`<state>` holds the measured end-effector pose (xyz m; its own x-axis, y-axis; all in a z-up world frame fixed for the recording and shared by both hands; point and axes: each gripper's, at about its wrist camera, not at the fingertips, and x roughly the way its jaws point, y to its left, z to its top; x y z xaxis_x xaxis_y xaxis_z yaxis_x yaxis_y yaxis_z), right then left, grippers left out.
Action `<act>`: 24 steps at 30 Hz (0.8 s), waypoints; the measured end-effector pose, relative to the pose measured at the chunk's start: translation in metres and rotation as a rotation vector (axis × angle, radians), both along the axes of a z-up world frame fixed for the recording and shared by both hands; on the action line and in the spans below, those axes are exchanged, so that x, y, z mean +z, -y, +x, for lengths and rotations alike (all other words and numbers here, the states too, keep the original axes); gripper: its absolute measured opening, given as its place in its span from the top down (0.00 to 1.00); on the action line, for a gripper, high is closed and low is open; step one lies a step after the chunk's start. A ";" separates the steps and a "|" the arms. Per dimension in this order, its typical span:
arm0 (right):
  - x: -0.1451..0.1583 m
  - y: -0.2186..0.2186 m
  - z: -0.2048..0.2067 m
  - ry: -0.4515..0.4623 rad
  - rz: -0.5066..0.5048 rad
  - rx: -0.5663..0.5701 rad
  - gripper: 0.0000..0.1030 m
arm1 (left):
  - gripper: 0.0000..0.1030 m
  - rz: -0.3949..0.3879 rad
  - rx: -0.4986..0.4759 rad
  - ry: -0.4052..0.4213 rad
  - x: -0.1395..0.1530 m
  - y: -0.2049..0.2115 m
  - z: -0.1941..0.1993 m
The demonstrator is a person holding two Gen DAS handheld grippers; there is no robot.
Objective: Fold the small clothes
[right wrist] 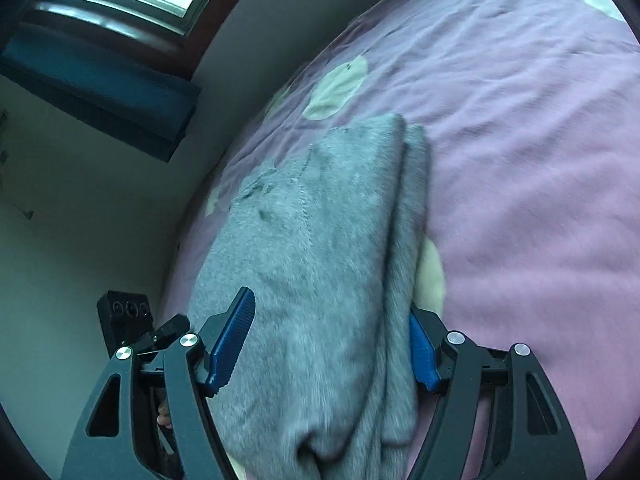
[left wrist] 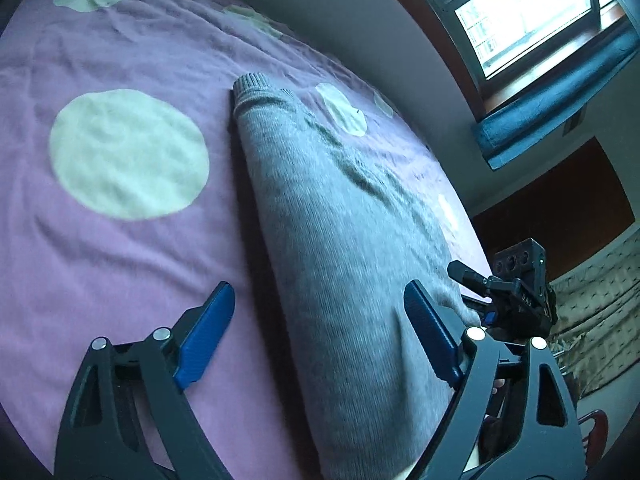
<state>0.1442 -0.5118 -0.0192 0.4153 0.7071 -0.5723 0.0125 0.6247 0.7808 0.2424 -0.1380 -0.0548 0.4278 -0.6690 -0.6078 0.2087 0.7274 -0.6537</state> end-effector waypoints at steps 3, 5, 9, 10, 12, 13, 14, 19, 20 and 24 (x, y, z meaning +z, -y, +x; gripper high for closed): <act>0.000 -0.004 0.010 0.007 -0.011 0.025 0.34 | 0.18 0.008 -0.007 0.015 0.001 0.004 0.006; -0.002 -0.010 0.015 0.007 -0.030 0.043 0.43 | 0.18 0.031 -0.014 0.033 0.000 0.008 0.008; -0.005 -0.016 0.017 0.021 -0.059 0.050 0.56 | 0.26 0.104 -0.033 0.075 0.000 0.016 0.002; -0.006 -0.015 0.016 0.023 -0.067 0.049 0.61 | 0.33 0.126 -0.035 0.084 0.002 0.018 0.002; -0.008 -0.012 0.015 0.026 -0.064 0.036 0.69 | 0.50 0.133 -0.054 0.081 0.001 0.022 0.001; -0.009 -0.011 0.015 0.027 -0.060 0.032 0.72 | 0.53 0.122 -0.045 0.070 0.000 0.022 0.002; -0.008 -0.011 0.013 0.032 -0.064 0.027 0.73 | 0.55 0.121 -0.035 0.070 0.001 0.021 0.001; 0.002 -0.016 0.005 0.076 -0.133 0.013 0.77 | 0.66 0.214 -0.032 0.132 0.012 0.031 -0.009; 0.005 -0.016 0.004 0.083 -0.141 0.006 0.77 | 0.66 0.227 -0.030 0.139 0.013 0.028 -0.011; 0.014 -0.017 -0.004 0.103 -0.158 -0.014 0.78 | 0.71 0.248 -0.005 0.155 0.022 0.027 -0.016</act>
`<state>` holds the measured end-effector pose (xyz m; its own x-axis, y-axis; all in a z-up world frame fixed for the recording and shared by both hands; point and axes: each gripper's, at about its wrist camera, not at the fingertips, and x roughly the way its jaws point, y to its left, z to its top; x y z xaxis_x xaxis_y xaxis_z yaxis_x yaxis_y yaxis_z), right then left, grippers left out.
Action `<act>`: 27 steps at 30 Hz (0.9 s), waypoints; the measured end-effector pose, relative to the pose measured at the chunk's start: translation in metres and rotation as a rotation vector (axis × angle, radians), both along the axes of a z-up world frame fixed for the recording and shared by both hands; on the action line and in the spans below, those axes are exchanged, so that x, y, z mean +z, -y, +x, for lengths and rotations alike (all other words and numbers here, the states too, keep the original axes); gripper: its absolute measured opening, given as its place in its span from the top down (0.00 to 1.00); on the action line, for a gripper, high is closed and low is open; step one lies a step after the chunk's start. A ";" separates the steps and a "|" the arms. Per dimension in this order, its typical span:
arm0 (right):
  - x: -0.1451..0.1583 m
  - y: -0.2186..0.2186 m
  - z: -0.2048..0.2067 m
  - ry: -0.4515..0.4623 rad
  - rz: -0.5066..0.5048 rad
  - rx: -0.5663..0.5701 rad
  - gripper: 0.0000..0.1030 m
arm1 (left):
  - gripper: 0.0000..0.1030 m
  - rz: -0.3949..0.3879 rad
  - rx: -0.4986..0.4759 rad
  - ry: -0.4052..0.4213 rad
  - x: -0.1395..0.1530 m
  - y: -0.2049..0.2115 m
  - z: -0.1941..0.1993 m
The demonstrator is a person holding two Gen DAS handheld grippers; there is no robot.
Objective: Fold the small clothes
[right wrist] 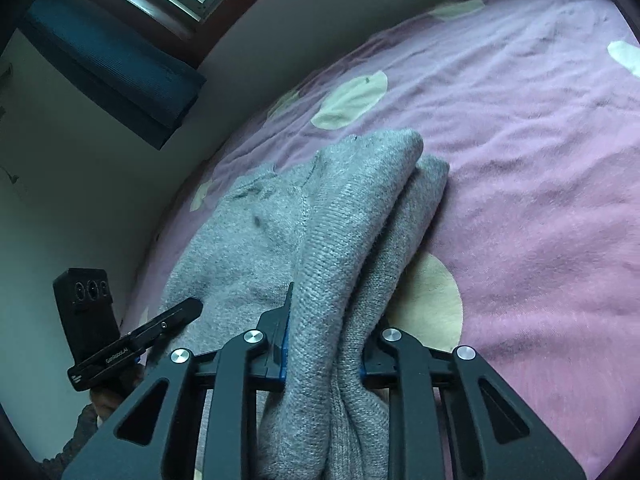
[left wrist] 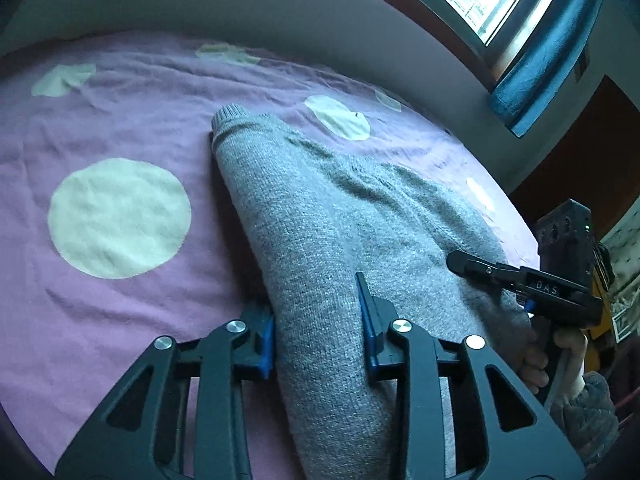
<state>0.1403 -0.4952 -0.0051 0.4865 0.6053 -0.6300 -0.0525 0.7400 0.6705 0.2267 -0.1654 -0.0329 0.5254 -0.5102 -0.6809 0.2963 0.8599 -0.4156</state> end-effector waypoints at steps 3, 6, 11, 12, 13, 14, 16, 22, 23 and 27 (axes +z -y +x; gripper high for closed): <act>0.010 -0.001 -0.006 0.021 0.003 -0.010 0.78 | 0.72 0.005 0.005 0.015 0.006 -0.003 -0.005; 0.019 -0.006 -0.010 0.038 0.003 -0.009 0.79 | 0.73 0.005 0.010 0.022 0.013 -0.008 -0.009; 0.027 -0.026 -0.011 0.051 0.017 0.021 0.79 | 0.74 0.015 0.039 0.050 0.028 -0.026 -0.019; 0.028 -0.032 -0.010 0.054 0.024 0.027 0.79 | 0.74 0.015 0.048 0.054 0.030 -0.032 -0.021; 0.029 -0.040 -0.009 0.056 0.034 0.034 0.79 | 0.74 0.016 0.057 0.059 0.033 -0.040 -0.024; 0.030 -0.046 -0.009 0.058 0.041 0.040 0.79 | 0.74 0.021 0.068 0.065 0.035 -0.048 -0.027; 0.031 -0.062 -0.007 0.061 0.060 0.059 0.79 | 0.74 0.027 0.090 0.069 0.037 -0.063 -0.031; 0.021 -0.112 0.000 0.031 0.111 0.132 0.79 | 0.74 0.038 0.172 0.061 0.037 -0.119 -0.045; 0.016 -0.119 0.001 0.019 0.114 0.144 0.79 | 0.74 0.039 0.183 0.055 0.035 -0.126 -0.047; -0.004 -0.128 0.006 -0.039 0.113 0.138 0.79 | 0.73 0.045 0.192 0.007 0.013 -0.145 -0.050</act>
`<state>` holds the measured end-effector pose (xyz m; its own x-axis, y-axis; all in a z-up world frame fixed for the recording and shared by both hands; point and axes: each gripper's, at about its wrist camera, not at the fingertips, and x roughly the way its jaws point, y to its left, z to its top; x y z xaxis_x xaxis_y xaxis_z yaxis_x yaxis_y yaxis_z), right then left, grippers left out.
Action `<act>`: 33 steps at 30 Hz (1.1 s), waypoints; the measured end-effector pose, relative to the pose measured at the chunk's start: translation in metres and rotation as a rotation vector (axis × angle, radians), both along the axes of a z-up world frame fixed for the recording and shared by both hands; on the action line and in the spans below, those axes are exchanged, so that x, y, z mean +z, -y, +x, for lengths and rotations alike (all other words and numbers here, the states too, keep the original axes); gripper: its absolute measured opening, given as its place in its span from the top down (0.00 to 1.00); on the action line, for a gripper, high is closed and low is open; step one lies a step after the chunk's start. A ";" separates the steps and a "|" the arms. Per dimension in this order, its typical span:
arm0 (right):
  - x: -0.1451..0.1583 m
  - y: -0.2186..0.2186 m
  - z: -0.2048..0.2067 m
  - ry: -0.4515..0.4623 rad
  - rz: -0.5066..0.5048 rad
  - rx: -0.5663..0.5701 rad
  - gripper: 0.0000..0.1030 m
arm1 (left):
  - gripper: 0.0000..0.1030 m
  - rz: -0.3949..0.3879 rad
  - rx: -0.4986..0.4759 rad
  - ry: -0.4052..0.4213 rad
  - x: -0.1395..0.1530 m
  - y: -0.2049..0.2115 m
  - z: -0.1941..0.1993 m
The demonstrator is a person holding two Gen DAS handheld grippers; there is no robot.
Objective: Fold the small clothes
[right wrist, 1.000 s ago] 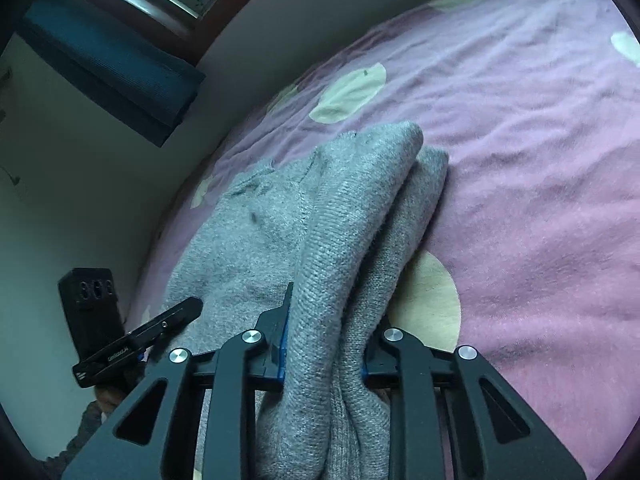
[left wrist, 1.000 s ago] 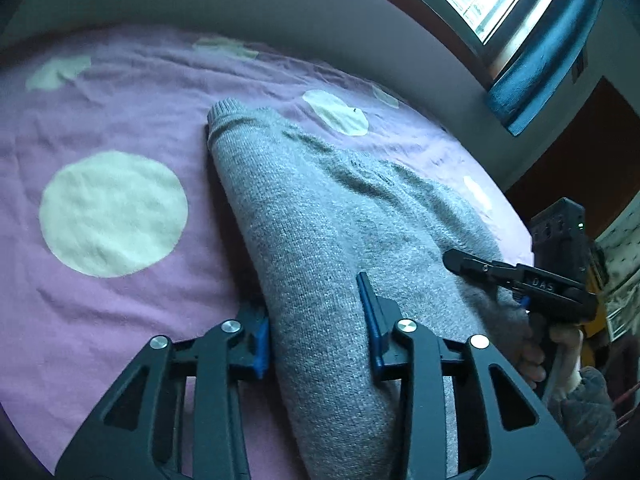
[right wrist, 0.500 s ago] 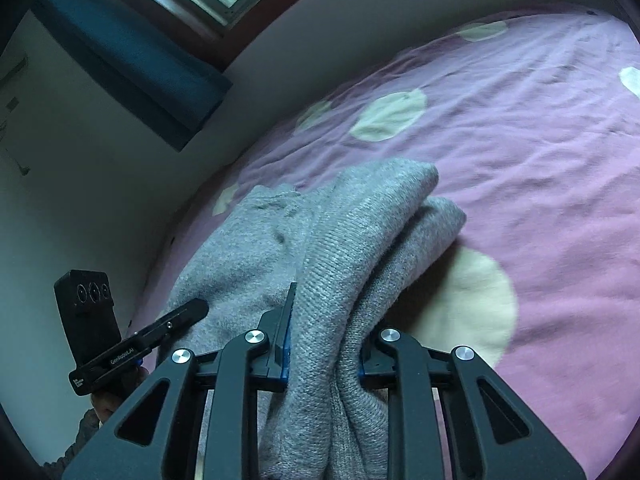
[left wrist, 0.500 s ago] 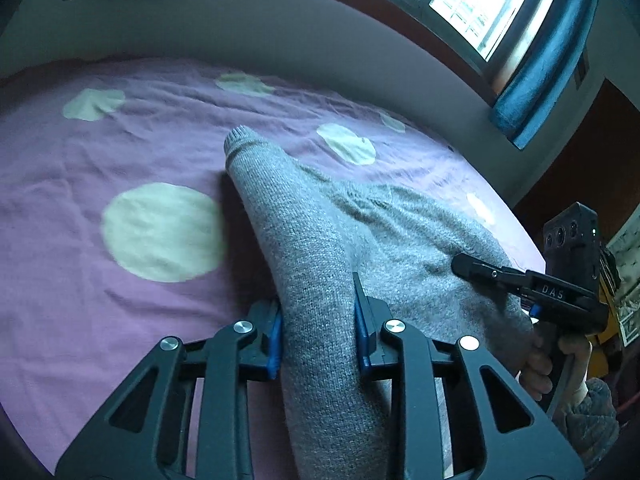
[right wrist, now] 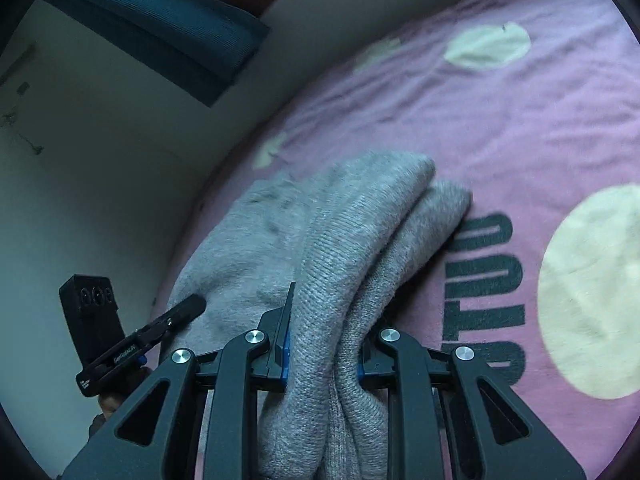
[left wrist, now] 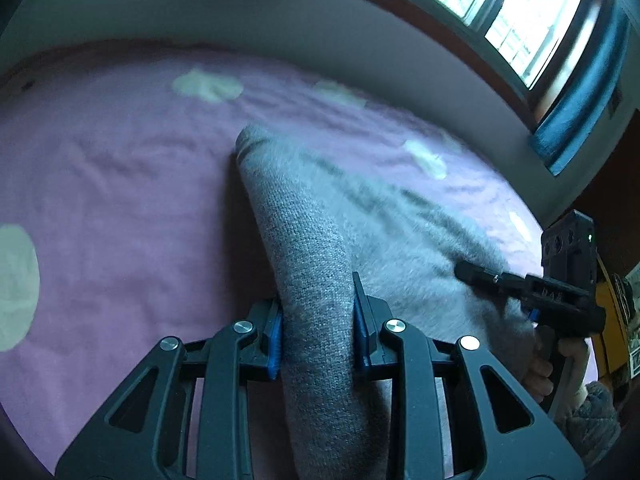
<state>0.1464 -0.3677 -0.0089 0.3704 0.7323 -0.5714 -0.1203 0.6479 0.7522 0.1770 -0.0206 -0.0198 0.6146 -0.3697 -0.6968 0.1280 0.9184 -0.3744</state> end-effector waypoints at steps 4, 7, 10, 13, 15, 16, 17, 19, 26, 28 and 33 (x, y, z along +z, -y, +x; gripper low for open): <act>-0.013 0.011 0.004 -0.083 0.088 -0.024 0.76 | 0.68 -0.014 -0.006 0.007 -0.011 -0.004 0.001; -0.008 0.017 0.000 -0.091 0.087 -0.030 0.63 | 0.60 0.010 -0.008 0.008 -0.008 0.000 0.001; 0.001 0.018 -0.009 -0.069 0.054 -0.018 0.45 | 0.47 0.022 -0.014 0.011 -0.005 -0.002 -0.005; 0.006 0.021 -0.021 -0.056 0.031 -0.007 0.37 | 0.38 -0.023 -0.030 -0.007 -0.005 -0.008 -0.015; 0.008 0.022 -0.032 -0.055 0.022 0.010 0.36 | 0.34 -0.067 -0.050 -0.029 -0.009 -0.011 -0.023; 0.008 0.022 -0.038 -0.053 0.016 0.015 0.35 | 0.33 -0.101 -0.067 -0.046 -0.012 -0.014 -0.027; 0.009 0.023 -0.043 -0.050 0.013 0.019 0.35 | 0.33 -0.134 -0.083 -0.062 -0.015 -0.015 -0.031; 0.010 0.024 -0.052 -0.047 0.011 0.026 0.33 | 0.31 -0.198 -0.110 -0.080 -0.021 -0.018 -0.038; 0.014 0.020 -0.080 -0.033 -0.027 0.072 0.31 | 0.33 -0.261 -0.148 -0.093 -0.027 -0.016 -0.043; 0.015 0.018 -0.082 -0.031 -0.060 0.065 0.40 | 0.51 -0.259 -0.158 -0.104 -0.029 -0.013 -0.044; 0.008 0.024 -0.083 -0.081 -0.030 0.064 0.80 | 0.71 -0.236 -0.158 -0.088 -0.020 -0.006 -0.046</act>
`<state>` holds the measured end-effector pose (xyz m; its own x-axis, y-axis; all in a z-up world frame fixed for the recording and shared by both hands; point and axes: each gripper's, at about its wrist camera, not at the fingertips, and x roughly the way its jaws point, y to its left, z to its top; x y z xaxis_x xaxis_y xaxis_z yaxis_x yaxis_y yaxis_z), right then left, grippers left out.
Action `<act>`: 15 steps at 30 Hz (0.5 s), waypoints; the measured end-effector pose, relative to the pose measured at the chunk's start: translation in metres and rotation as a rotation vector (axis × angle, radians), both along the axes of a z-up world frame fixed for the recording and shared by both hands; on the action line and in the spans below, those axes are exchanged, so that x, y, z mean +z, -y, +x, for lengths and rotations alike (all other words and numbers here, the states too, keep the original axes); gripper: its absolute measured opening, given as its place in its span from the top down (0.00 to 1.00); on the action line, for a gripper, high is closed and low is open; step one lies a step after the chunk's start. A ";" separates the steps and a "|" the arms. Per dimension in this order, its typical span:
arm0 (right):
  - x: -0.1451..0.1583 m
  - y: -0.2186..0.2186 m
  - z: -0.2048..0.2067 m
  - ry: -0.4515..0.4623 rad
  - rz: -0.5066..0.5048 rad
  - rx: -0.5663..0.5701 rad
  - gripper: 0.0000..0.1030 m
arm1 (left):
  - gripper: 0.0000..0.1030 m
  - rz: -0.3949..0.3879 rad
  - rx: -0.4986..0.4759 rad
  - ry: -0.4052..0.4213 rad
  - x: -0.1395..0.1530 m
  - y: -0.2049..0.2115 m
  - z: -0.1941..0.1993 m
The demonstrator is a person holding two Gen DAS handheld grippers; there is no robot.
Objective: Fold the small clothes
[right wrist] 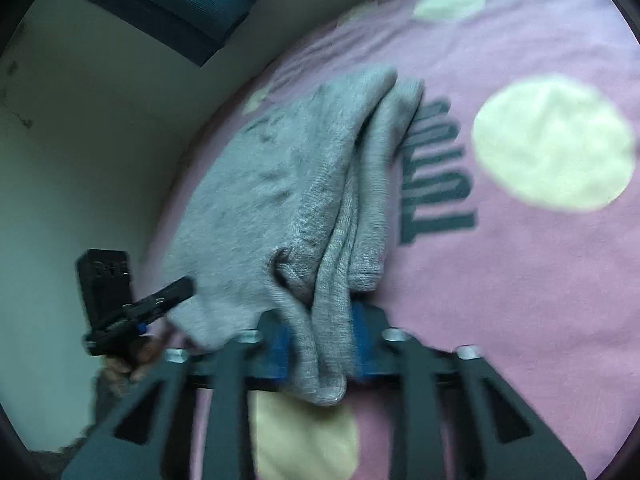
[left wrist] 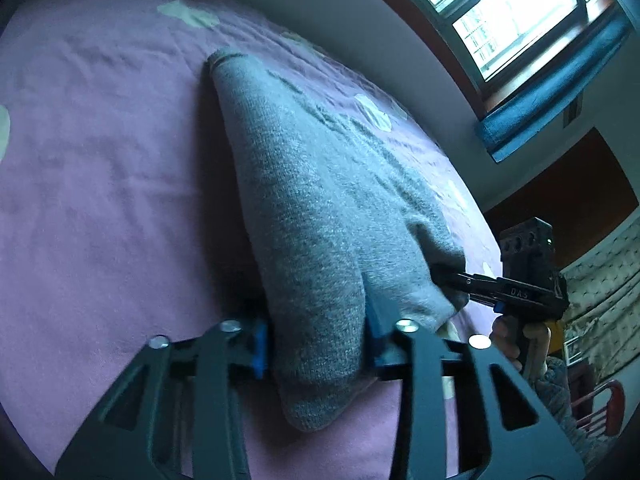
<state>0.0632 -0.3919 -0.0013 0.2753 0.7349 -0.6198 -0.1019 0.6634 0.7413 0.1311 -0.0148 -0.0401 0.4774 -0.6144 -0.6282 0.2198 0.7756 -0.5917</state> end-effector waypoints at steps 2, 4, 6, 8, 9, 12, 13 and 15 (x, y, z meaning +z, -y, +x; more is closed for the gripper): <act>0.001 0.006 -0.001 -0.006 0.052 -0.008 0.83 | 0.74 -0.013 0.010 -0.008 0.005 -0.001 -0.001; 0.003 0.012 -0.004 -0.014 0.112 -0.017 0.84 | 0.75 -0.035 0.022 -0.023 0.009 -0.003 -0.005; 0.006 0.017 -0.010 -0.022 0.149 -0.011 0.85 | 0.76 -0.049 0.027 -0.030 0.012 -0.006 -0.011; 0.008 0.019 -0.016 -0.029 0.151 0.005 0.85 | 0.77 -0.054 0.020 -0.028 0.015 -0.004 -0.020; 0.007 0.021 -0.021 -0.032 0.142 0.016 0.85 | 0.77 -0.051 0.014 -0.024 0.015 -0.003 -0.026; 0.000 0.023 -0.029 -0.039 0.093 0.021 0.86 | 0.76 -0.015 0.012 -0.026 0.007 0.002 -0.033; -0.004 0.023 -0.029 -0.046 0.089 0.017 0.86 | 0.75 0.016 0.009 -0.021 0.002 0.005 -0.033; -0.012 0.025 -0.031 -0.057 0.116 0.010 0.86 | 0.71 0.013 0.009 -0.013 0.000 0.005 -0.032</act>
